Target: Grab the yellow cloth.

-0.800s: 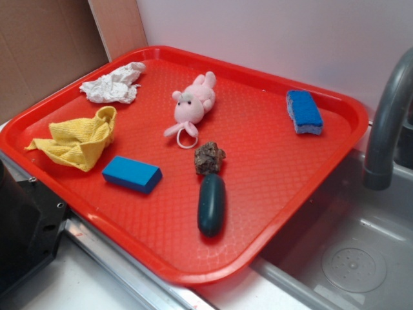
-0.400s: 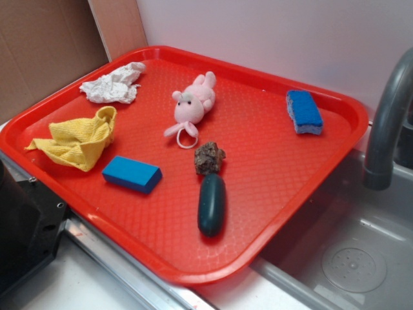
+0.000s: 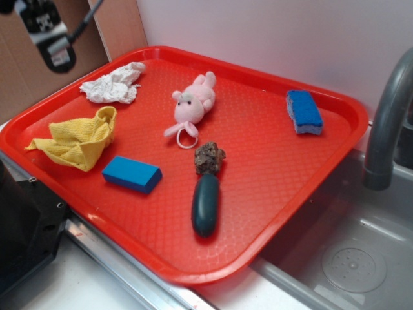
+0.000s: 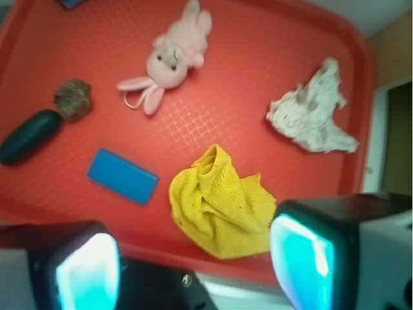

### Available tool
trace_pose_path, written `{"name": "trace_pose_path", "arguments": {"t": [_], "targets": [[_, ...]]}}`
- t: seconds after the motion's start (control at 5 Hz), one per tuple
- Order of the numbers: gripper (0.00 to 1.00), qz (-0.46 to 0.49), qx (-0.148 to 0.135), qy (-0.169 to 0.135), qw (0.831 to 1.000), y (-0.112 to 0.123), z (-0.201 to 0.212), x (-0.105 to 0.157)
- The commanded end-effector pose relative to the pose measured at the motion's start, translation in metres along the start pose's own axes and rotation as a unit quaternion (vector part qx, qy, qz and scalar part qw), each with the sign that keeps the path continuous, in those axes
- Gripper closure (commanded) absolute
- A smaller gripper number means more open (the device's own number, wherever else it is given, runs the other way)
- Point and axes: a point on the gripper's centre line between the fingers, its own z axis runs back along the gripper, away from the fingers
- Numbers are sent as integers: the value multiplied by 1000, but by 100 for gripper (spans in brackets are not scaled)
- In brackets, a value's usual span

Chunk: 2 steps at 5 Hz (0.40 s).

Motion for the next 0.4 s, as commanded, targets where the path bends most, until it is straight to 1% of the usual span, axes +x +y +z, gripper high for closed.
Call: {"name": "trace_pose_path", "arguments": {"t": [0.0, 0.2], "targets": [[0, 207, -15, -23, 978, 22, -63, -31], [0, 174, -25, -34, 984, 20, -80, -25]]}}
